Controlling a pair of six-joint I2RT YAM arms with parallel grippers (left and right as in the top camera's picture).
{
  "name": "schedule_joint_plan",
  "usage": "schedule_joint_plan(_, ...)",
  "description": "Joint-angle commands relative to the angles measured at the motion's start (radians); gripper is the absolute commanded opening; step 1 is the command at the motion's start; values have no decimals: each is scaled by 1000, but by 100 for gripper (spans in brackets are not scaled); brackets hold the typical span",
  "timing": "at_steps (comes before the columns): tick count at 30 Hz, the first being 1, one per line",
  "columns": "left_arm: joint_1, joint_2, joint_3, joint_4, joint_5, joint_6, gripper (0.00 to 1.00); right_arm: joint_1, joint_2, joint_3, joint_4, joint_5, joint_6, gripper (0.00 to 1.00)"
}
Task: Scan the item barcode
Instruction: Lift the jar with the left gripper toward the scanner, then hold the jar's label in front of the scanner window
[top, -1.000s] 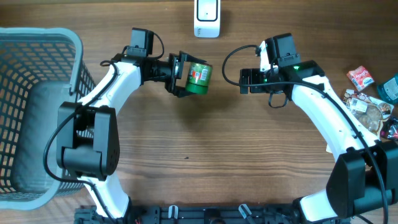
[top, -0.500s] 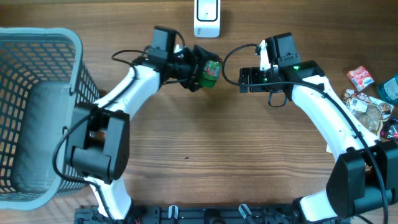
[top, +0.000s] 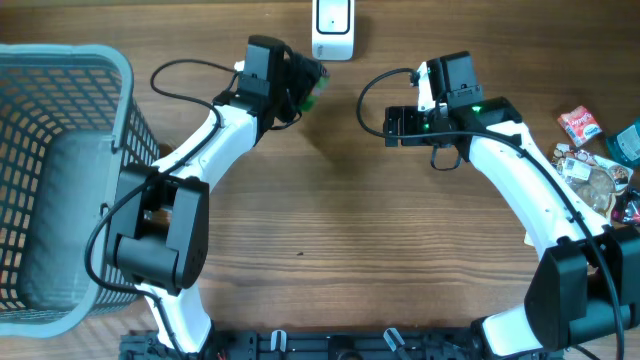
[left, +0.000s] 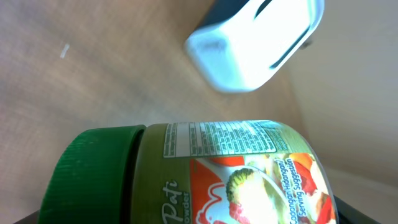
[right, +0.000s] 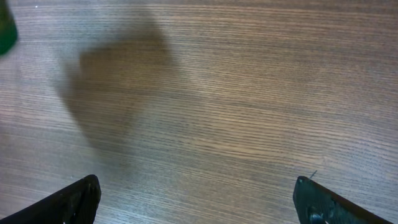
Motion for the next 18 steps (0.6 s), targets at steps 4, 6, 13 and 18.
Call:
schedule_joint_plan(4,2,1,12,140,-223,124,80,-2,-2,19,24,-16,11,100)
schedule_joint_plan(6,1,1,12,187,-290,160,80,-2,-2,19,32,-16,11,100)
schedule_joint_plan(13,0,19,31,321,-379,285,79,-2,-2,19,61,-15,11,100)
schedule_joint_plan(18,-9,88,138,315,-386,370,79,-3,-2,19,101,-15,-6,100)
